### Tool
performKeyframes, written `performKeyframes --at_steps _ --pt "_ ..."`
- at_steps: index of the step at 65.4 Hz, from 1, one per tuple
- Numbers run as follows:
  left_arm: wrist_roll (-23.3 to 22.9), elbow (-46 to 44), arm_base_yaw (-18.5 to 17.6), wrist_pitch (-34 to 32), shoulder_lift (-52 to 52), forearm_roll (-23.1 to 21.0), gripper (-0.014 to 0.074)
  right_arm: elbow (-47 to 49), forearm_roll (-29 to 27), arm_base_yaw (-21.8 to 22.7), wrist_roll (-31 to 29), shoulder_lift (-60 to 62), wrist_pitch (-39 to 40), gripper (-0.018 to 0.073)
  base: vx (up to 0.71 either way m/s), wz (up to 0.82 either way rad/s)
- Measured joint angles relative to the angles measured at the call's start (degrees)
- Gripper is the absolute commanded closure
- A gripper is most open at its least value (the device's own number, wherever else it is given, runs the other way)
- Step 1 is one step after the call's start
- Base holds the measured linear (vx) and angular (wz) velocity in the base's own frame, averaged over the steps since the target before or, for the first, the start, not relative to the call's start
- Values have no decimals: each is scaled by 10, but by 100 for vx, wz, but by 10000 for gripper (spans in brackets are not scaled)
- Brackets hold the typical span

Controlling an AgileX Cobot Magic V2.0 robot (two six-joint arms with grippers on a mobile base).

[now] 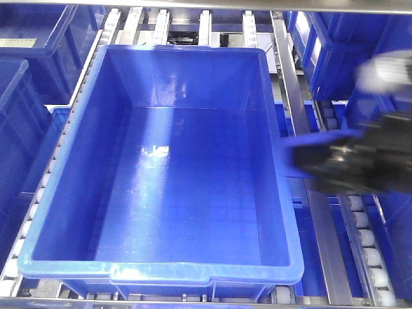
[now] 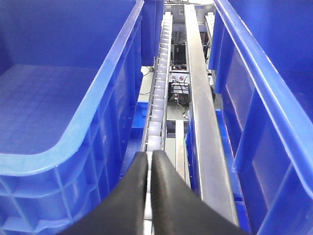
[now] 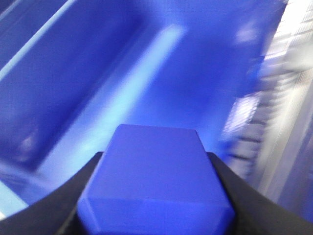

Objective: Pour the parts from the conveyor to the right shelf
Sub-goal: 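Extend the right arm with the block over the blue bin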

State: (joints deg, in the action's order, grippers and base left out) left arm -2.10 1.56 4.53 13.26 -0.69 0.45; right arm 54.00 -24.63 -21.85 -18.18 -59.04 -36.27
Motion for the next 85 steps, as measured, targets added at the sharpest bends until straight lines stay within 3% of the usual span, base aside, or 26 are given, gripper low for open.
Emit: performKeyframes --at_steps 18,33,46,58,85 --pt "0 0 0 0 0 0 603 160 70 -107 93 -231 -4 561 0 0" --pt "0 0 0 0 0 0 603 359 150 -159 166 -445 -113 561 0 0" --pt "0 0 0 0 0 0 603 530 160 -170 177 -602 -239 561 0 0" --pt "0 0 0 0 0 0 603 637 164 -170 182 -702 -308 561 0 0" --pt "0 0 0 0 0 0 603 664 180 -170 182 -761 -326 497 0 0"
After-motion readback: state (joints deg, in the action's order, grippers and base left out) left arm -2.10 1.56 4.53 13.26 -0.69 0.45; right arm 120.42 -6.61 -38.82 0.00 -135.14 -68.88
